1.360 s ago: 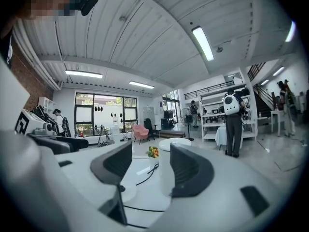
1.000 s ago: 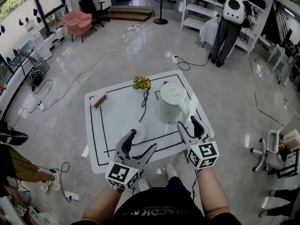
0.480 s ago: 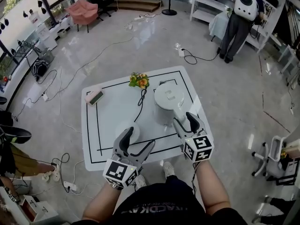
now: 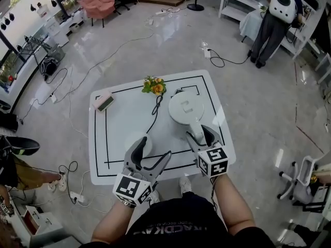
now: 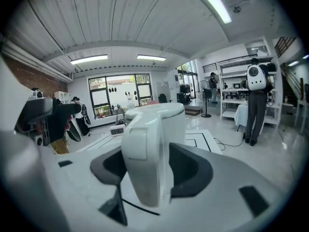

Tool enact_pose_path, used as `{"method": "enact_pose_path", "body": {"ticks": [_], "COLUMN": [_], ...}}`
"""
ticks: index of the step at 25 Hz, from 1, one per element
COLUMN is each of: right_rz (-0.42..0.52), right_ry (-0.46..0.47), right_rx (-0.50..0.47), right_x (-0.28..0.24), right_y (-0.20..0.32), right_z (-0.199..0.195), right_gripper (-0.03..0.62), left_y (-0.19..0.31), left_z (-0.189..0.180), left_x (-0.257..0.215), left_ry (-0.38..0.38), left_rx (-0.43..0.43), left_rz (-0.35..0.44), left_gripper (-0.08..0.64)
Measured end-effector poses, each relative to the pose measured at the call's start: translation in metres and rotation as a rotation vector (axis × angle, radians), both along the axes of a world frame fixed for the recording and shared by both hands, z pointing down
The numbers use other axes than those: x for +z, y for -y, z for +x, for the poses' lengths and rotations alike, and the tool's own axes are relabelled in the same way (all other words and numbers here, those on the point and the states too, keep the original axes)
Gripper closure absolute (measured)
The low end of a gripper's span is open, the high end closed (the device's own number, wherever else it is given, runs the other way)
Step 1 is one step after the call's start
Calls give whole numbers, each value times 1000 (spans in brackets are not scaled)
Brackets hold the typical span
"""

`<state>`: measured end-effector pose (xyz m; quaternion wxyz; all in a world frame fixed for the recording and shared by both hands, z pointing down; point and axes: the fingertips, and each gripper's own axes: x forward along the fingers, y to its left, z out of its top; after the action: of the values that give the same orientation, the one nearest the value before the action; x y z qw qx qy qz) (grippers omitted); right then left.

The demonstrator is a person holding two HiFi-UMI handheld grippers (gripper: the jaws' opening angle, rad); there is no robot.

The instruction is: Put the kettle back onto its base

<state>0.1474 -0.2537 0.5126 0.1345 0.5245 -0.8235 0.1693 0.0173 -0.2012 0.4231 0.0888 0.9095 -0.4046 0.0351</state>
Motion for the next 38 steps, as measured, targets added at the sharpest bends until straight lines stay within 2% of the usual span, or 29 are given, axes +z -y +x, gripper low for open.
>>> {"method": "enact_pose_path", "body": {"ticks": [4, 5, 9, 13, 24, 30, 38], "right_rz": [-51, -56, -57, -49, -52, -12, 64], "right_ry": [6, 1, -37, -92, -113, -112, -96], "right_rx": [-48, -58, -72, -80, -108, -105, -99], "right_x": [10, 10, 10, 10, 12, 8, -3], "right_y": [2, 2, 5, 9, 11, 9, 10], "right_z": [-2, -2, 5, 15, 14, 14, 8], "right_gripper": [367, 391, 411, 468, 469, 474, 474], "left_y": [4, 5, 7, 11, 13, 6, 0], "left_z": [2, 2, 4, 3, 7, 1, -25], "left_x": [3, 4, 5, 6, 10, 6, 2], "left_ry": [0, -1, -7, -13, -30, -23, 3], "left_rx": [-20, -24, -36, -48, -63, -78, -114], "left_rz": [-6, -8, -12, -13, -18, -23, -25], "left_gripper": [200, 201, 201, 201, 201, 201, 201]}}
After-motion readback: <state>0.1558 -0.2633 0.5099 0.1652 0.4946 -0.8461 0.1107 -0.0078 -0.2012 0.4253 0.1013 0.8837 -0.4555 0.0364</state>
